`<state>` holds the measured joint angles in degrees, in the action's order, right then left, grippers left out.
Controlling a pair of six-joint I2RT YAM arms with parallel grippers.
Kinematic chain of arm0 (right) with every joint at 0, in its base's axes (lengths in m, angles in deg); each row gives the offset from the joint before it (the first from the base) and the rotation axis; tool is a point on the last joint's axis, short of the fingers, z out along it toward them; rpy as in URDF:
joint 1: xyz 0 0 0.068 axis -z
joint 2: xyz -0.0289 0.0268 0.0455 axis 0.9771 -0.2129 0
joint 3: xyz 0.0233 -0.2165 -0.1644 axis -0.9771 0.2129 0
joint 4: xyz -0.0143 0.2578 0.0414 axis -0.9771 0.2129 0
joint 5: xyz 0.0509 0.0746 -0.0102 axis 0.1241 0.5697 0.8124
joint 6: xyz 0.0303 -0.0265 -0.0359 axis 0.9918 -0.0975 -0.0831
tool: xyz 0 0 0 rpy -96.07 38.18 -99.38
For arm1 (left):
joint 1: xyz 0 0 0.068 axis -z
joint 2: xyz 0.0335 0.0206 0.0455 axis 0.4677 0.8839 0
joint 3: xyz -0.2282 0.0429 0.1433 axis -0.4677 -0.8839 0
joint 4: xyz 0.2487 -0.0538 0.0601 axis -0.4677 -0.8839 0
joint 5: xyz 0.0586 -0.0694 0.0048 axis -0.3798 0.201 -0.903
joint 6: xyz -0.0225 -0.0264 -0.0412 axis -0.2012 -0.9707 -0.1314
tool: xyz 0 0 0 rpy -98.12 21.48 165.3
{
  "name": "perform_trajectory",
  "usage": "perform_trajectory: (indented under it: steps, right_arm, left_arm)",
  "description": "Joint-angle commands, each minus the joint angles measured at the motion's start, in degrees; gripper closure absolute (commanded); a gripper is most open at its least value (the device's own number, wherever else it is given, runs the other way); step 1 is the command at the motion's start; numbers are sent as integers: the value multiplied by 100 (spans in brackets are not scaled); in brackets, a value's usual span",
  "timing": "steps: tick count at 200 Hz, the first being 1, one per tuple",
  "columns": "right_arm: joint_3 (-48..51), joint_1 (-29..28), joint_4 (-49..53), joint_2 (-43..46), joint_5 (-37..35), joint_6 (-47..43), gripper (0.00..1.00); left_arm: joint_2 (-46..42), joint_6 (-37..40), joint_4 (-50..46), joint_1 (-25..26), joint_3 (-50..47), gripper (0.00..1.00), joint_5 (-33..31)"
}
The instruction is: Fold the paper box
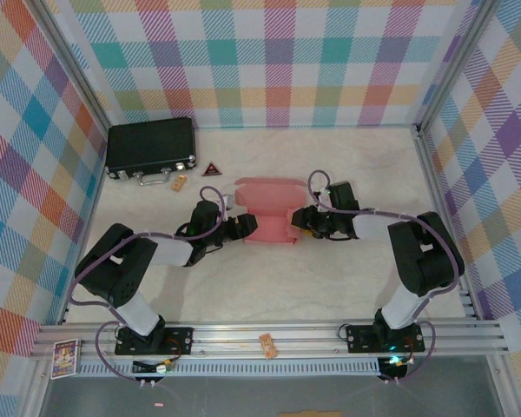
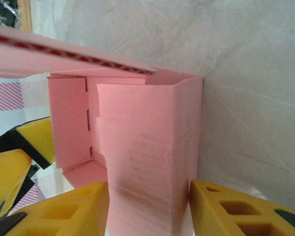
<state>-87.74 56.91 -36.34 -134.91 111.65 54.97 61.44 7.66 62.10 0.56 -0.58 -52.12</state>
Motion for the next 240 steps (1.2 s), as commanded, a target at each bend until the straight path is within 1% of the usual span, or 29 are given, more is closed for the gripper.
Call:
perform_trajectory:
  steps: [1, 108, 125, 145, 202, 220, 240]
  right_arm:
    - [-183, -121, 427, -67, -412, -272, 54]
    - [-596, -652, 1487, 52, -2248, -530, 64]
    - [-625, -695, 1575, 40, -2393, -578, 67]
    - [-627, -759, 1629, 25, -2561, -613, 68]
    - [-722, -1039, 1925, 45, -3465, -721, 75]
    - [-705, -1098, 1954, 34, -3626, -706, 77]
    - [-682, -1120, 1952, 28, -3746, -679, 78]
  left_arm:
    - [105, -119, 371, 56, 56, 32, 225]
    - [280, -359, 681, 350, -42, 35, 209]
    - [291, -355, 695, 363, -54, 35, 184]
    - [299, -365, 716, 372, -76, 35, 181]
    - [341, -408, 737, 381, -60, 36, 201]
    - [373, -440, 811, 389, -83, 36, 185]
    - [438, -477, 859, 390, -68, 37, 207]
